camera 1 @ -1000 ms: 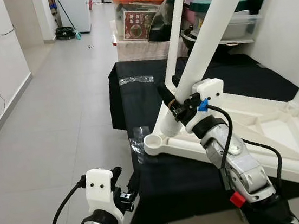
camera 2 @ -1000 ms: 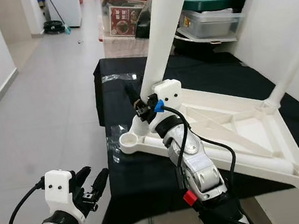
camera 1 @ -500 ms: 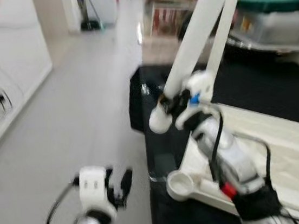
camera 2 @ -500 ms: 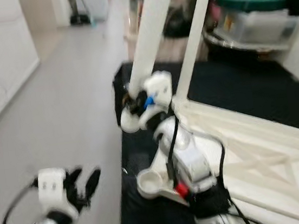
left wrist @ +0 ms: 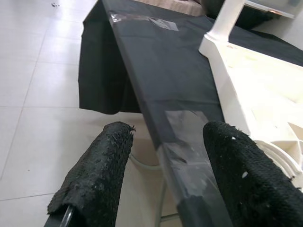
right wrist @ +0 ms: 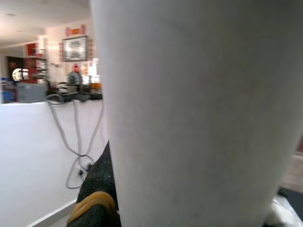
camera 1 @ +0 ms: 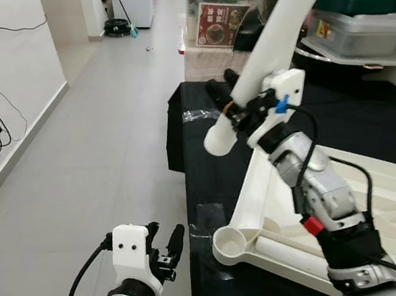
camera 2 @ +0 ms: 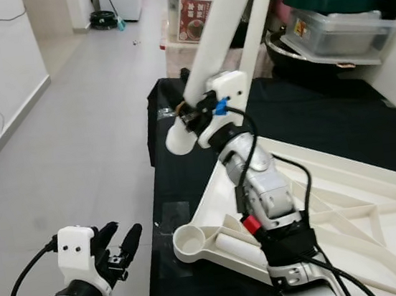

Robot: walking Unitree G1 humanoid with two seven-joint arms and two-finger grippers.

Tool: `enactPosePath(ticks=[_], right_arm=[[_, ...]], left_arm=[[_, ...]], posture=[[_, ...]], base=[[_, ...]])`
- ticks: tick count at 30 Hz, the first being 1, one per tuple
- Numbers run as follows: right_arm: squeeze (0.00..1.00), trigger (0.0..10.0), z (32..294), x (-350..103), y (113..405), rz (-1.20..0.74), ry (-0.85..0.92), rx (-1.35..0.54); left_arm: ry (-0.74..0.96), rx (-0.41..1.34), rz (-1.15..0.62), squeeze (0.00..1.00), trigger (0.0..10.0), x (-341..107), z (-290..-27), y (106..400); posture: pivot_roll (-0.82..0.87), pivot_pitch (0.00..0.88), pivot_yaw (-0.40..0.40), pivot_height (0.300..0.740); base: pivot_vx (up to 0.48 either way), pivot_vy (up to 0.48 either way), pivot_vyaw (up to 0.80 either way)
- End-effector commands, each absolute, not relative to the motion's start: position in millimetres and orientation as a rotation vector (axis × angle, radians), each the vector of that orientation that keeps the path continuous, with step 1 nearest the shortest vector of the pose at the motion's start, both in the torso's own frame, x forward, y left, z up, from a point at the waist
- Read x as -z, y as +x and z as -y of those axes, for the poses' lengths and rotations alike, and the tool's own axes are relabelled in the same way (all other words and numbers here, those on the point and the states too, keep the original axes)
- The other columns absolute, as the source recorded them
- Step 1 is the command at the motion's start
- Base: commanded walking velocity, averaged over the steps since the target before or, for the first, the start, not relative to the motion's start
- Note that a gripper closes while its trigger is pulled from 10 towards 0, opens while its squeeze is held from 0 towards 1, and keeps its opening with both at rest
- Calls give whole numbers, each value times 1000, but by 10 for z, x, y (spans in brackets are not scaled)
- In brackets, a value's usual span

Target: Building children table

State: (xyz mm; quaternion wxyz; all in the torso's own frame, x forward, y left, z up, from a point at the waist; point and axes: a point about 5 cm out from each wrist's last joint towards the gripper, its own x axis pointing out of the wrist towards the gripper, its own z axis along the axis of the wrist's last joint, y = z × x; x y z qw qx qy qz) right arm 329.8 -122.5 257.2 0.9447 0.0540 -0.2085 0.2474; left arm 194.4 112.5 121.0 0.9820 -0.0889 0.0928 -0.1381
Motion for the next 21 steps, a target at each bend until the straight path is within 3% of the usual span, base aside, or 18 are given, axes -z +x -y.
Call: enactPosePath(ticks=[1, 13, 21], right_arm=[[0, 10000, 1231, -2541, 3299, 412, 111, -503], [0, 10000, 1160, -2379, 3250, 356, 144, -510], [0, 10000, 1174, -2375, 3253, 353, 135, -510]], left_arm=[[-164, 285, -191, 0, 10000, -1223, -1108, 1928], [-176, 281, -199, 0, 10000, -1218, -1113, 1938], [-165, 283, -207, 0, 10000, -1216, -1097, 1947]], posture=[[74, 63, -127, 740], [70, 71, -124, 740], [67, 76, -128, 740]], base=[[0, 0, 0], [-292, 0, 0], [0, 0, 0]])
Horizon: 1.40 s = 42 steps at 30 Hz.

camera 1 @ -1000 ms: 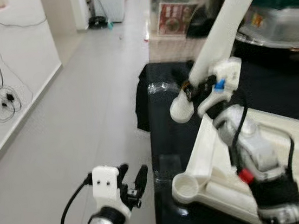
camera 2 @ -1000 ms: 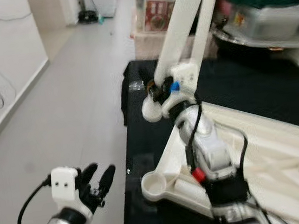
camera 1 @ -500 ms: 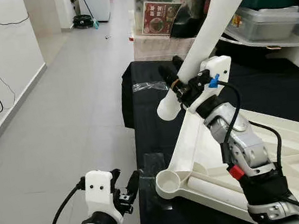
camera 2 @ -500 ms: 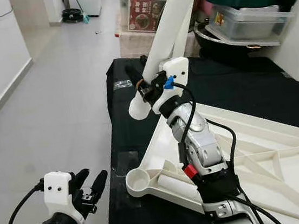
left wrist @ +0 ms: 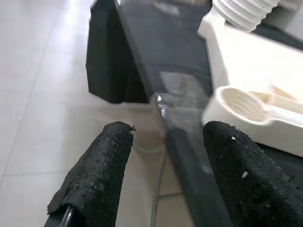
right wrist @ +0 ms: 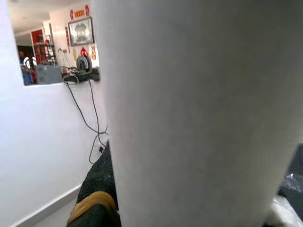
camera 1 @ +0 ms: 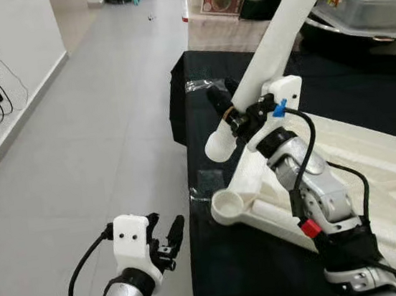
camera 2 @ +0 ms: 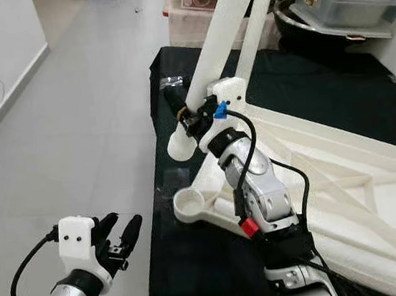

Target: Building children table

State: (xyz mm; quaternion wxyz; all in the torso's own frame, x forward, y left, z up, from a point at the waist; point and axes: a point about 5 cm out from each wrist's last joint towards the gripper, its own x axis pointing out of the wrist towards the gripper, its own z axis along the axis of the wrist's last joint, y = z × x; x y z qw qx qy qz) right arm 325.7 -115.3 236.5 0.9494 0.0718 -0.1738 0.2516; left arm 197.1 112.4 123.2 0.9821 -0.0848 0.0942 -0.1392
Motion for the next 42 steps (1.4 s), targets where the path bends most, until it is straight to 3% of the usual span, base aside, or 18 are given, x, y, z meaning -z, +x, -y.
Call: enactPosePath(ticks=[1, 16, 23, 29, 33, 42], right_arm=[[0, 10000, 1175, -2375, 3255, 353, 132, -510], [0, 10000, 1212, -2391, 3363, 346, 124, -494], [0, 10000, 1210, -2491, 3618, 339, 103, -526], [0, 10000, 1207, -2543, 3651, 369, 93, -492], [0, 10000, 1198, -2542, 3661, 369, 102, -491], [0, 10000, 1079, -2888, 3908, 389, 171, -666]], left_arm=[[-168, 282, -207, 0, 10000, -1218, -1097, 1945], [-177, 285, -199, 0, 10000, -1268, -1085, 1917], [-159, 296, -175, 0, 10000, -1351, -1073, 1873], [-160, 291, -172, 0, 10000, -1391, -1066, 1825], [-161, 292, -172, 0, 10000, -1405, -1060, 1806], [-139, 302, -158, 0, 10000, -1494, -1063, 1761]], posture=[[66, 79, -127, 740], [68, 96, -130, 740], [72, 137, -142, 740], [71, 155, -144, 740], [72, 161, -145, 740], [85, 206, -150, 740]], base=[[0, 0, 0], [0, 0, 0], [0, 0, 0], [0, 0, 0], [0, 0, -800], [0, 0, 0]])
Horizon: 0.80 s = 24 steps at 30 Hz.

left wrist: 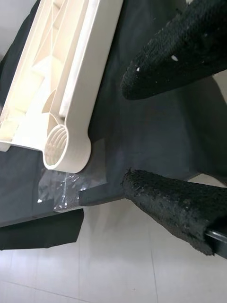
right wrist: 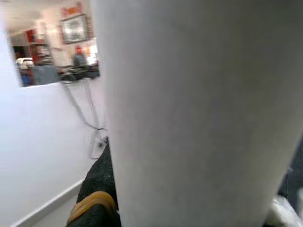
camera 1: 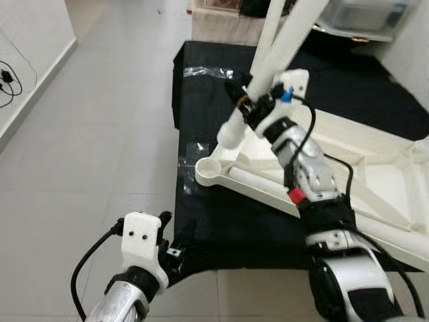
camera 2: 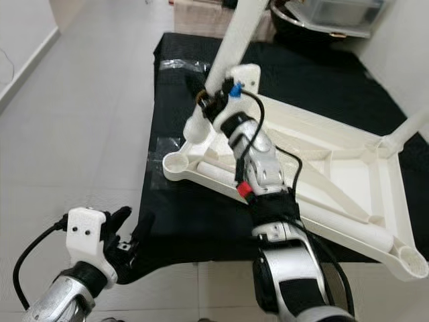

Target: Building children table

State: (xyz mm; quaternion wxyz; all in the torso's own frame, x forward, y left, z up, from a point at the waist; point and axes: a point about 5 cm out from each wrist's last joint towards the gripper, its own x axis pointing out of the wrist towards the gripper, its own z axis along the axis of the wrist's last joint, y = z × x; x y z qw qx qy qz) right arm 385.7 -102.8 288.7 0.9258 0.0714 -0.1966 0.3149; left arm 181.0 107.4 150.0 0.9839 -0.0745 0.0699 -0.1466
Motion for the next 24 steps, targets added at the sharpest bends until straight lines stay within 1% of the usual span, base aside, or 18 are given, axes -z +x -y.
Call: enactPosePath(ticks=[1, 4, 9, 12, 13, 14, 15, 16, 17, 20, 24], right_arm=[[0, 10000, 1079, -2888, 3908, 389, 171, -666], [0, 10000, 1114, -3007, 4061, 349, 147, -684], [0, 10000, 1121, -3036, 4099, 341, 89, -656], [0, 10000, 1164, -3052, 4145, 349, -2, -544], [0, 10000, 1164, -3052, 4145, 349, -2, -544], [0, 10000, 1226, -3083, 4157, 400, -99, -422], [0, 10000, 1241, -3094, 4158, 417, -123, -395], [0, 10000, 1272, -3082, 4163, 430, -155, -327], [0, 10000, 1272, -3082, 4163, 430, -155, -327], [0, 10000, 1316, -2984, 4173, 433, -173, -192], [0, 10000, 1268, -2879, 4172, 421, -170, -179]], left_arm=[[-139, 302, -158, 0, 10000, -1494, -1063, 1761], [-131, 304, -150, 0, 10000, -1557, -1069, 1702], [-129, 300, -149, 0, 10000, -1592, -1074, 1663], [-130, 295, -161, 0, 10000, -1611, -1077, 1590], [-130, 295, -161, 0, 10000, -1611, -1077, 1590], [-128, 294, -169, 0, 10000, -1619, -1079, 1548], [-127, 293, -171, 0, 10000, -1623, -1080, 1535], [-126, 294, -174, 0, 10000, -1624, -1081, 1526], [-126, 294, -174, 0, 10000, -1624, -1081, 1526], [-124, 297, -181, 0, 10000, -1627, -1080, 1521], [-122, 302, -193, 0, 10000, -1628, -1077, 1504]], posture=[[85, 206, -150, 740], [97, 231, -159, 740], [107, 251, -164, 740], [115, 269, -168, 740], [115, 269, -168, 740], [118, 273, -168, 740], [118, 273, -168, 740], [114, 276, -167, 740], [114, 276, -167, 740], [125, 274, -161, 740], [127, 271, -157, 740]], base=[[0, 0, 0], [0, 0, 0], [0, 0, 0], [0, 0, 0], [0, 0, 0], [0, 0, 0], [0, 0, 0], [0, 0, 0], [0, 0, 0], [0, 0, 0], [0, 0, 0]])
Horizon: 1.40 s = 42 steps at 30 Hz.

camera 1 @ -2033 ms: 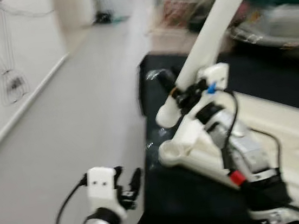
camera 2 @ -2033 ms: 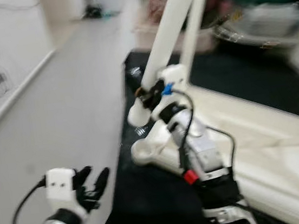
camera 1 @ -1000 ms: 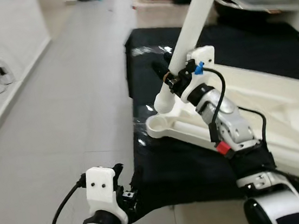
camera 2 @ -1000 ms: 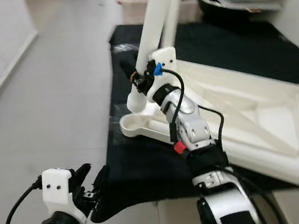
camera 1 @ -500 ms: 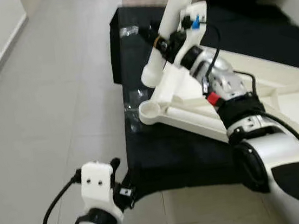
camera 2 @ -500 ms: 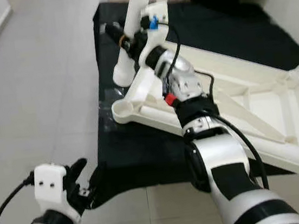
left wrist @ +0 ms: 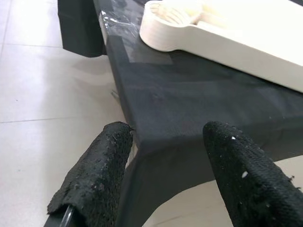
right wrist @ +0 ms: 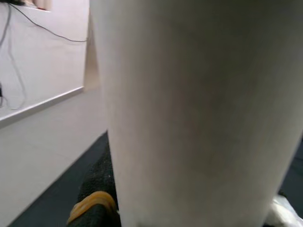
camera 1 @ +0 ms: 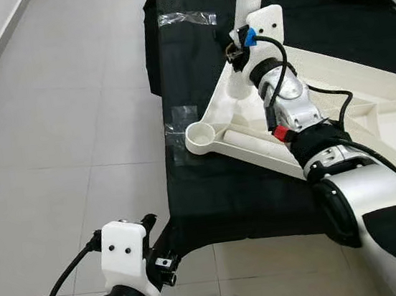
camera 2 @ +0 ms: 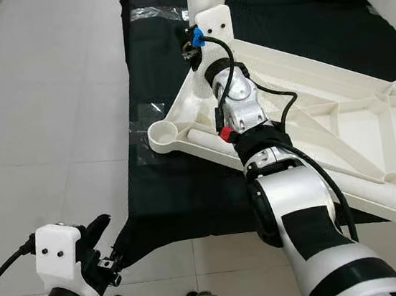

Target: Building children table

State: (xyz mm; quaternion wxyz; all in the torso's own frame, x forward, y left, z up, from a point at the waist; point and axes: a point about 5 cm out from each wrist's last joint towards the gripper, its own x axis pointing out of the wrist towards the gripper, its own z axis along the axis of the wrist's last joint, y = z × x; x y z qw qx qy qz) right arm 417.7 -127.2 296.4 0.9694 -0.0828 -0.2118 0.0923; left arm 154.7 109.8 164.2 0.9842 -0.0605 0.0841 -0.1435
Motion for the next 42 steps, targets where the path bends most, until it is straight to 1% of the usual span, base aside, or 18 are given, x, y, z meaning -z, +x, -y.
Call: enactPosePath(ticks=[1, 4, 5, 8, 9, 12, 17, 21, 25, 27, 29, 30, 32, 33, 36, 39, 40, 42], right_arm=[[0, 10000, 1268, -2879, 4172, 421, -170, -179], [0, 10000, 1175, -2650, 4137, 412, -232, -161], [0, 10000, 1153, -2579, 4117, 422, -287, -145], [0, 10000, 1140, -2497, 4090, 438, -356, -126], [0, 10000, 1162, -2459, 4080, 446, -389, -89], [0, 10000, 1281, -2422, 4078, 441, -387, 4], [0, 10000, 1366, -2466, 4090, 440, -360, 40], [0, 10000, 1354, -2321, 4093, 358, -340, -58], [0, 10000, 1349, -2246, 4085, 325, -339, -95], [0, 10000, 1352, -2152, 4074, 270, -255, -169], [0, 10000, 1333, -2106, 4058, 234, -149, -293], [0, 10000, 1333, -2106, 4058, 234, -149, -293], [0, 10000, 1372, -2093, 4043, 211, -129, -388], [0, 10000, 1372, -2093, 4043, 211, -129, -388], [0, 10000, 1466, -2046, 4018, 137, -191, -520], [0, 10000, 1485, -2025, 4009, 107, -197, -558], [0, 10000, 1507, -1981, 3966, 66, -243, -665], [0, 10000, 1513, -1970, 3953, 56, -256, -693]], left_arm=[[-122, 302, -193, 0, 10000, -1628, -1077, 1504], [-122, 303, -200, 0, 10000, -1621, -1075, 1491], [-122, 302, -202, 0, 10000, -1617, -1075, 1492], [-120, 302, -204, 0, 10000, -1611, -1078, 1492], [-121, 300, -204, 0, 10000, -1612, -1083, 1493], [-121, 296, -207, 0, 10000, -1608, -1101, 1498], [-120, 295, -209, 0, 10000, -1600, -1110, 1503], [-119, 301, -219, 0, 10000, -1581, -1112, 1518], [-120, 299, -219, 0, 10000, -1578, -1118, 1526], [-119, 297, -222, 0, 10000, -1570, -1122, 1538], [-120, 295, -223, 0, 10000, -1565, -1129, 1552], [-120, 295, -223, 0, 10000, -1565, -1129, 1552], [-120, 293, -226, 0, 10000, -1556, -1145, 1565], [-120, 293, -226, 0, 10000, -1556, -1145, 1565], [-117, 290, -227, 0, 10000, -1549, -1164, 1578], [-117, 289, -227, 0, 10000, -1546, -1168, 1582], [-117, 288, -228, 0, 10000, -1542, -1167, 1584], [-118, 288, -228, 0, 10000, -1542, -1165, 1583]], posture=[[127, 271, -157, 740], [128, 262, -155, 740], [127, 258, -155, 740], [127, 258, -155, 740], [126, 258, -155, 740], [129, 258, -151, 740], [126, 257, -144, 740], [125, 258, -145, 740], [126, 261, -142, 740], [124, 261, -142, 740], [123, 259, -140, 740], [123, 259, -140, 740], [122, 259, -135, 740], [122, 259, -135, 740], [118, 256, -134, 740], [118, 256, -132, 740], [119, 253, -133, 740], [119, 253, -133, 740]], base=[[0, 0, 0], [0, 0, 0], [0, 0, 0], [0, 0, 0], [0, 0, 0], [0, 0, 0], [0, 0, 0], [0, 0, 0], [0, 0, 0], [0, 0, 0], [0, 0, 0], [0, 0, 0], [0, 0, 0], [0, 0, 0], [0, 0, 0], [0, 0, 0], [0, 0, 0], [0, 0, 0]])
